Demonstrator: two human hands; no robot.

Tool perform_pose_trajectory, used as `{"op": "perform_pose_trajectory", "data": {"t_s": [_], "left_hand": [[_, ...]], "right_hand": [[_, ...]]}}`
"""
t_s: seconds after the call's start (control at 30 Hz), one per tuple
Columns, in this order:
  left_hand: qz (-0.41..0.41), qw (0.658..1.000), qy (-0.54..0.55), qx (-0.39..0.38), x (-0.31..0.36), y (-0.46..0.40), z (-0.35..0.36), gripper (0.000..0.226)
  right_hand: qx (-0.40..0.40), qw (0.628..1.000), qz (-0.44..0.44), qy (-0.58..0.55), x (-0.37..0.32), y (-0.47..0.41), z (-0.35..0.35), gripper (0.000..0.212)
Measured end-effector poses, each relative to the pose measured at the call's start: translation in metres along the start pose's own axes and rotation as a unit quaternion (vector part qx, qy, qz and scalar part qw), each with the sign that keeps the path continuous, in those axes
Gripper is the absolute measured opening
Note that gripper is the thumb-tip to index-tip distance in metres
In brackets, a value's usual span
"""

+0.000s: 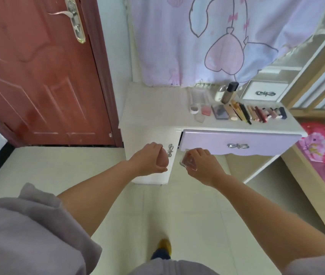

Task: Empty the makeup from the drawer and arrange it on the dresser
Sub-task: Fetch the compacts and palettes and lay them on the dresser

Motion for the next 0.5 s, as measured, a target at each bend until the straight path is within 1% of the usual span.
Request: {"op": "perform_pose_trajectory", "data": {"t_s": [0.1, 0.27, 0.4, 0.5], "left_hand": [[-0.012, 1.000, 0.020, 0.011, -0.016, -0.064, -0.018, 0.078], [-0.027, 0.999, 0.007, -0.020, -0.051, -0.161, -0.032, 0.082], [-0.008, 0.999, -0.002, -0.045, -0.081, -0.245, -0.039, 0.083], [0.012, 0.998, -0.009, -0.066, -0.099, -0.302, -0.045, 0.085]], "right_hand": [[-0.010, 1.000, -0.005, 0.004, 0.022, -0.066, -0.016, 0.047], [-0.007, 1.000, -0.020, 0.004, 0.051, -0.167, -0.027, 0.049], [-0.010, 1.000, 0.005, 0.009, 0.079, -0.243, -0.022, 0.050], [-0.022, 0.999, 0.039, -0.006, 0.097, -0.292, -0.020, 0.047]]}}
Point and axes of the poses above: each hand's wrist, its own y-axis away from the middle knuckle, its own z-axis out of the palm, x = y × z, the point moved 4 cm from there along -y, towards the middle knuckle, and after that the axes turned 4 degrees about -y, right-handed, at the moved point
